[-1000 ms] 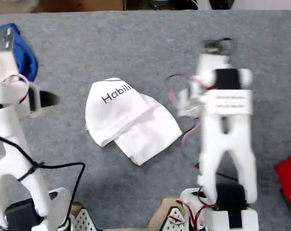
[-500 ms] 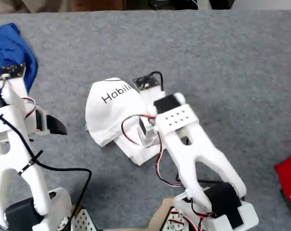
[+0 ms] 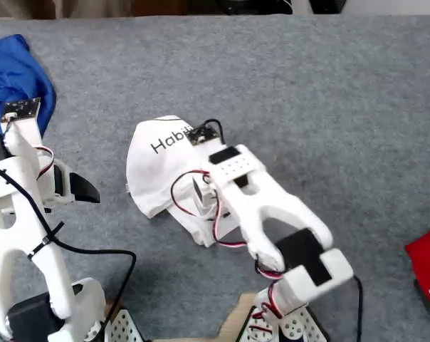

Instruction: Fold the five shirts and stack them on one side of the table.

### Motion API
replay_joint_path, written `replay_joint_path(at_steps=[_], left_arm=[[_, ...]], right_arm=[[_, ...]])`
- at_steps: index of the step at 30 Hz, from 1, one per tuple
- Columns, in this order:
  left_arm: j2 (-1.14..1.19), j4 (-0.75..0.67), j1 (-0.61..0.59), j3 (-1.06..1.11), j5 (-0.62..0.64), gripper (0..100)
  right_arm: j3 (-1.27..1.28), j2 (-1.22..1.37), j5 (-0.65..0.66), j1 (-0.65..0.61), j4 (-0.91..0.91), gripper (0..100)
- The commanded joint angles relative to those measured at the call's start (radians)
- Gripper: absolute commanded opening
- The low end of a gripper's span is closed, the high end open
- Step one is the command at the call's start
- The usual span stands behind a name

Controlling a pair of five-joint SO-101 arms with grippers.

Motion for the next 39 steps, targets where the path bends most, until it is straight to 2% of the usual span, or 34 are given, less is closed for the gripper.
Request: replay_joint_path(at_steps=[1, 3, 9, 18, 27, 31, 36, 39], left_arm=[[-0.031, -0.005, -0.008, 0.000, 0.044, 34], [-0.031, -0.005, -0.006, 0.000, 0.055, 34], [-0.031, -0.005, -0.009, 0.000, 0.055, 34], [-0.031, -0.005, -0.002, -0.002, 0.054, 34], [-0.031, -0.009, -0.002, -0.002, 0.049, 34], [-0.031, -0.011, -0.002, -0.002, 0.049, 34], [-0.031, -0.011, -0.002, -0.002, 0.049, 34], [-0.031, -0.011, 0.002, -0.003, 0.049, 34]], right_arm=[[-0.035, 0.107, 0.003, -0.036, -0.017, 5.9], [-0.053, 0.131, -0.009, -0.031, -0.015, 0.8], [-0.091, 0.096, -0.087, -0.019, 0.107, 0.5], [-0.298, -0.231, -0.083, -0.019, 0.382, 0.5], [-0.479, -0.527, -0.080, -0.010, 0.387, 0.5], [-0.522, -0.549, -0.080, 0.105, 0.311, 0.5], [-0.486, -0.527, 0.014, 0.325, 0.123, 0.5], [-0.446, -0.503, 0.077, 0.367, 0.155, 0.5]])
